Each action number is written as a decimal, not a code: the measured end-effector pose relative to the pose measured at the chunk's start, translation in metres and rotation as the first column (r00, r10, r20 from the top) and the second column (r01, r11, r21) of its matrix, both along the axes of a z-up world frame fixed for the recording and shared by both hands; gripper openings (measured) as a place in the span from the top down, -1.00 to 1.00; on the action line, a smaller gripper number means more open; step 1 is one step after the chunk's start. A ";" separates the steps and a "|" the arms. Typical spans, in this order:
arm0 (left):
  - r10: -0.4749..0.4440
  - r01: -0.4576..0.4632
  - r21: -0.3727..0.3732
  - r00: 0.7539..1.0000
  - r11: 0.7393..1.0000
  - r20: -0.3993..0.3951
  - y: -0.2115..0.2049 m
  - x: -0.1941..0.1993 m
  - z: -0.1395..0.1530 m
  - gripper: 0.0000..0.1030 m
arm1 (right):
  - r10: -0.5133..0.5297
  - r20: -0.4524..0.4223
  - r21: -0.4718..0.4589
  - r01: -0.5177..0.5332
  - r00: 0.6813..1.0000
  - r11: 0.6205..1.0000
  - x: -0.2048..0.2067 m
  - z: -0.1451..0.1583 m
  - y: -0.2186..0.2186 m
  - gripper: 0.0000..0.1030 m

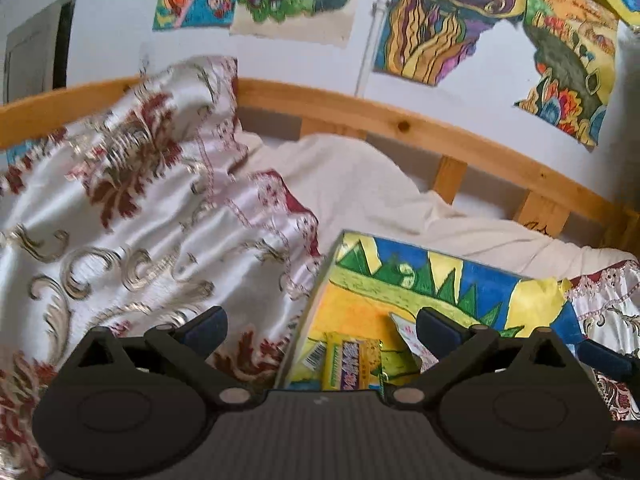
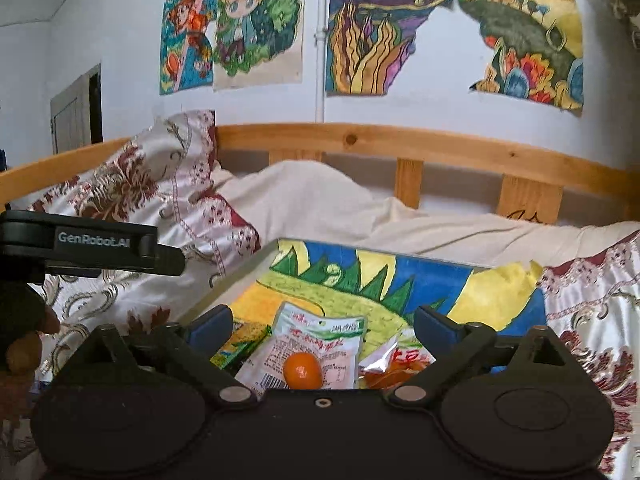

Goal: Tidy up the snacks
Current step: 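Withdraw both tools from the tray back toward the remaining snacks, then move the left tool to the dark blue packet while the right tool approaches the green stick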

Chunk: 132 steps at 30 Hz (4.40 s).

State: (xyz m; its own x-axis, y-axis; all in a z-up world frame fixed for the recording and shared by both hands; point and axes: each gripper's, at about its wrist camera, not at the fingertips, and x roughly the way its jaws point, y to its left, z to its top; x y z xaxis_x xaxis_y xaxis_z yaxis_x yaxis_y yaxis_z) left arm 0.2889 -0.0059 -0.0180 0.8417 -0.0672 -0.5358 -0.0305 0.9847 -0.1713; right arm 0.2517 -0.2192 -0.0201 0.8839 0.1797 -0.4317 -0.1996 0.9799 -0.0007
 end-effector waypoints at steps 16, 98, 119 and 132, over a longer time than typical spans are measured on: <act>0.040 -0.047 0.091 0.996 0.995 0.081 0.023 -0.057 0.029 -0.99 | 0.001 0.056 0.052 -0.004 0.998 0.999 -0.046 0.028 -0.003 -0.99; -0.286 0.384 0.206 0.878 0.900 -0.385 0.019 -0.042 -0.024 -0.99 | 0.107 -0.455 0.287 0.032 0.884 0.957 -0.063 -0.044 0.015 -0.99; -0.310 0.405 0.144 0.845 0.903 -0.436 0.025 -0.034 -0.033 -0.60 | 0.137 -0.490 0.365 0.061 0.861 0.929 -0.018 -0.055 0.010 -0.53; -0.314 0.387 0.072 0.832 0.919 -0.458 0.030 -0.032 -0.035 -0.16 | 0.069 -0.515 0.321 0.117 0.854 0.940 -0.003 -0.071 0.013 0.13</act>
